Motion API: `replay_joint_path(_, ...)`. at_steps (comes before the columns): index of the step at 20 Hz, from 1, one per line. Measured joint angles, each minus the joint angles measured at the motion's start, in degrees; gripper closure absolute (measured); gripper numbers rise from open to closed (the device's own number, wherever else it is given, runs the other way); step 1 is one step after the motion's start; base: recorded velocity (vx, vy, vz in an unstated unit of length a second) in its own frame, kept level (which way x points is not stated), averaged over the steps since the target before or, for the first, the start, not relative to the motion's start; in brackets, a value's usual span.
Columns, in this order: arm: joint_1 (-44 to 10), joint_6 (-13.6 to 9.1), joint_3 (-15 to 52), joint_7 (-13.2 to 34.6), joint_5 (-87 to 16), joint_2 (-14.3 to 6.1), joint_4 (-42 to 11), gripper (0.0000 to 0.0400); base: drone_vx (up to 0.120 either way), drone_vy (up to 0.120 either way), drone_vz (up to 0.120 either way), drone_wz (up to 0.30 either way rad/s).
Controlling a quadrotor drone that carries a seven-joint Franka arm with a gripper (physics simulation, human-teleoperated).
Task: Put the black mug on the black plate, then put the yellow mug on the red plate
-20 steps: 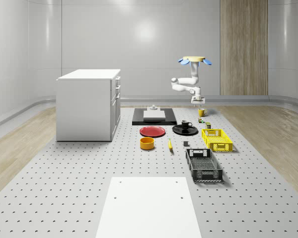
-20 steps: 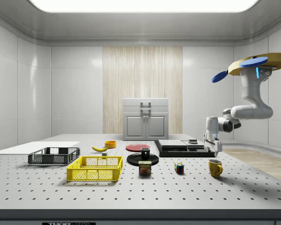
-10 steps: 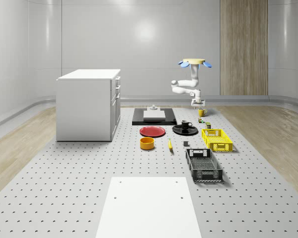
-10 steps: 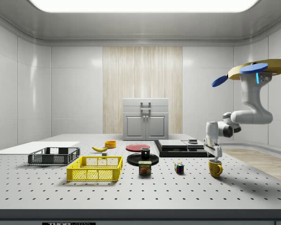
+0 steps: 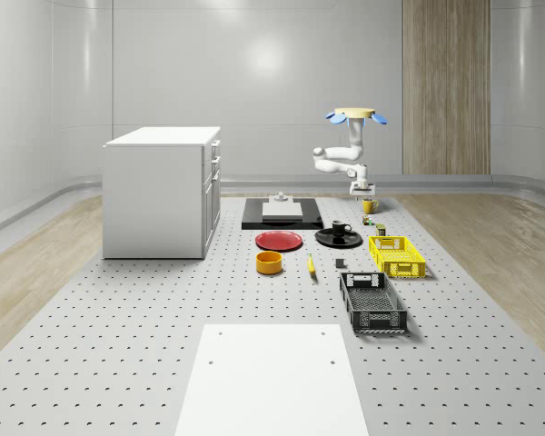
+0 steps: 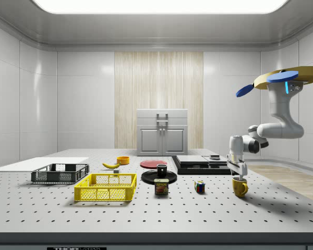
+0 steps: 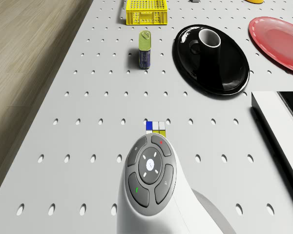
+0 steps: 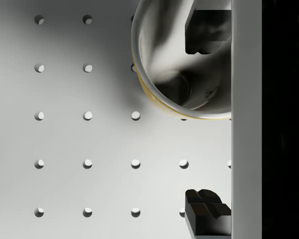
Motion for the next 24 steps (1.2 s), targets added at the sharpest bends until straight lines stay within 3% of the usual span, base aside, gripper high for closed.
replay_joint_path(12,-0.10,0.26,-0.73,-0.05,-0.70,0.05,0.27,0.0000,0.000,0.000,0.000,0.000)
replay_joint_path(24,-3.12,-0.08,-0.64,0.80,-0.97,1.48,2.68,0.0000,0.000,0.000,0.000,0.000)
